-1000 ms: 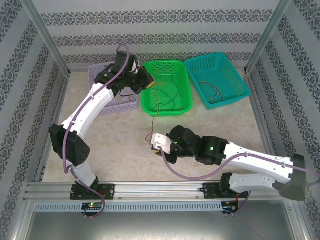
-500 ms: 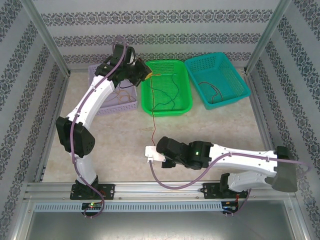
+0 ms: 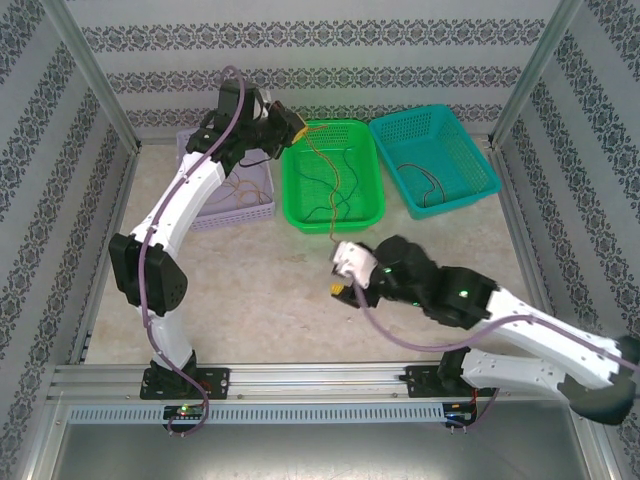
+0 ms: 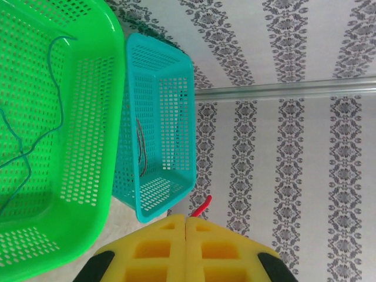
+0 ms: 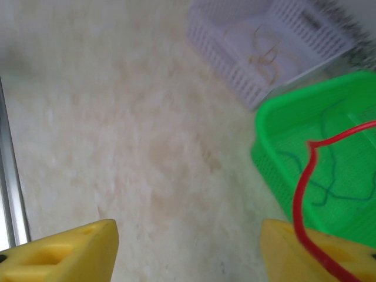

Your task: Untangle the cables

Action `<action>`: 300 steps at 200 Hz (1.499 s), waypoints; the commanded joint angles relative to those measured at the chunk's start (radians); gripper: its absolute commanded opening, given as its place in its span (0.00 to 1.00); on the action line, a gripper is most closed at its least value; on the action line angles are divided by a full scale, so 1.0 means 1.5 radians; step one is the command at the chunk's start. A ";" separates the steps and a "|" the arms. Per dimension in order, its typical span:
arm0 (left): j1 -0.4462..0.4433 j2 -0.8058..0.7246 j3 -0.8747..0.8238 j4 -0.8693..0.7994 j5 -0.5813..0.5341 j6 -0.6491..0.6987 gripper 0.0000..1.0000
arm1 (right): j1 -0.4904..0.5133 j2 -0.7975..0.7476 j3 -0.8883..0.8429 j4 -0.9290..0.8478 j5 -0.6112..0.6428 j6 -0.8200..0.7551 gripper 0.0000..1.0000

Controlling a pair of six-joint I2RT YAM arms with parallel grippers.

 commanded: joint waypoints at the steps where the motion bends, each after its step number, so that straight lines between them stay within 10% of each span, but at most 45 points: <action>1: 0.007 -0.036 -0.045 0.075 0.035 0.031 0.00 | -0.050 -0.031 0.056 0.060 -0.068 0.113 0.68; 93: 0.001 -0.031 -0.051 0.059 0.013 0.097 0.00 | -0.219 0.043 0.187 0.184 -0.115 0.295 0.79; 204: -0.040 -0.037 -0.043 0.033 0.123 0.112 0.00 | -0.298 0.337 0.246 0.169 -0.178 0.024 0.74; 240: -0.047 -0.036 -0.039 0.018 0.133 0.119 0.00 | -0.290 0.377 0.257 0.170 -0.156 -0.018 0.62; 278: -0.050 -0.046 -0.051 0.012 0.131 0.122 0.00 | -0.294 0.389 0.253 0.167 -0.165 -0.042 0.02; 300: -0.050 -0.054 -0.053 0.010 0.126 0.119 0.00 | -0.305 0.362 0.215 0.192 -0.205 -0.068 0.00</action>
